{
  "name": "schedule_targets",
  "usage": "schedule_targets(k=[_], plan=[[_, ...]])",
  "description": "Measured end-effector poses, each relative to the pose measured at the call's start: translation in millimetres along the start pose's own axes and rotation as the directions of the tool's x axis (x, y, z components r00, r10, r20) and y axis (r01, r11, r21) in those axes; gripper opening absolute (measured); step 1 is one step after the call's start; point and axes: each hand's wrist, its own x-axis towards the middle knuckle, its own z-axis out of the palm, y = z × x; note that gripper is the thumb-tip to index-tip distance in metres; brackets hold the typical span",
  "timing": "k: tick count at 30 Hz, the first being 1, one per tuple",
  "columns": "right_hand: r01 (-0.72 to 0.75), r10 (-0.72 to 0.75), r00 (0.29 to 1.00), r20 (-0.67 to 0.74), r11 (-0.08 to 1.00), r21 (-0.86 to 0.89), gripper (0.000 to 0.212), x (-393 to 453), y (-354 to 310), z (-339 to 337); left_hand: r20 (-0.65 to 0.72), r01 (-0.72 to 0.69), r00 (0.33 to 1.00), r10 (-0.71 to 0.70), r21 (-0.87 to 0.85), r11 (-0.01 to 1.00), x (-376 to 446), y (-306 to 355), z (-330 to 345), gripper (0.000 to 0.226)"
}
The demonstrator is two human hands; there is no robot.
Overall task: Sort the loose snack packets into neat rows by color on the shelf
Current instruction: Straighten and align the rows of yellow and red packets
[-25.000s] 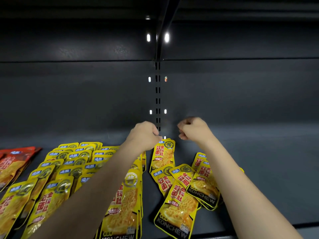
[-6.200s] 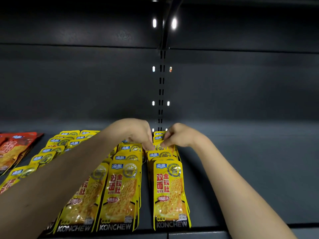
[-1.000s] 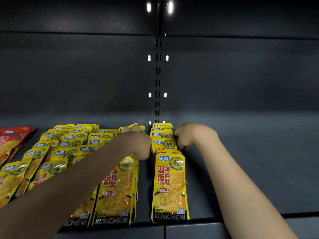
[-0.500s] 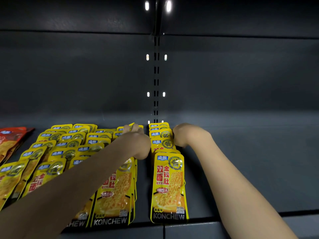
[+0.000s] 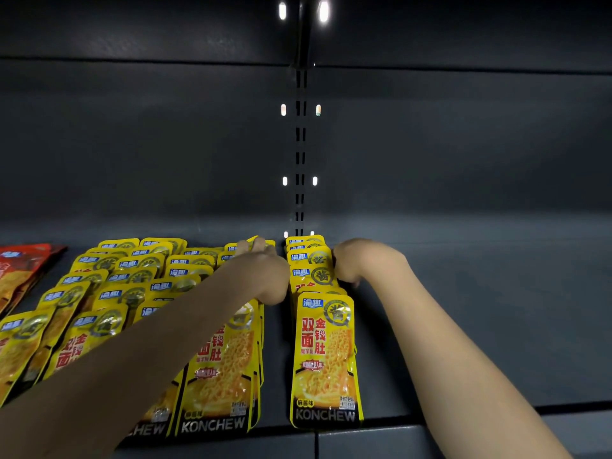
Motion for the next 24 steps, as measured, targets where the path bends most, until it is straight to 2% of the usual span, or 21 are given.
schedule_targets(k=[5, 15, 20, 24], plan=[[0.003, -0.002, 0.999, 0.053, 1.0, -0.019, 0.031, -8.4, 3.0, -1.6, 0.003, 0.027, 1.0, -0.027, 0.018, 0.999, 7.2, -5.1, -5.1, 0.031], [-0.001, 0.002, 0.995, 0.104, 1.0, -0.013, 0.028, -9.3, -2.7, -1.2, 0.013, 0.034, 0.999, -0.036, 0.134, 0.99, 25.0, 1.3, -1.7, 0.043], [-0.005, 0.007, 0.994, 0.108, 1.0, -0.02, 0.012, -9.4, -4.3, -1.3, 0.028, 0.033, 0.999, -0.038, 0.136, 0.99, 25.4, 0.7, -2.4, 0.04], [-0.016, 0.019, 0.994, 0.111, 1.0, -0.025, 0.023, -13.5, -4.4, -2.8, 0.013, 0.038, 0.999, -0.039, 0.109, 0.993, 24.4, 1.8, -3.2, 0.037]])
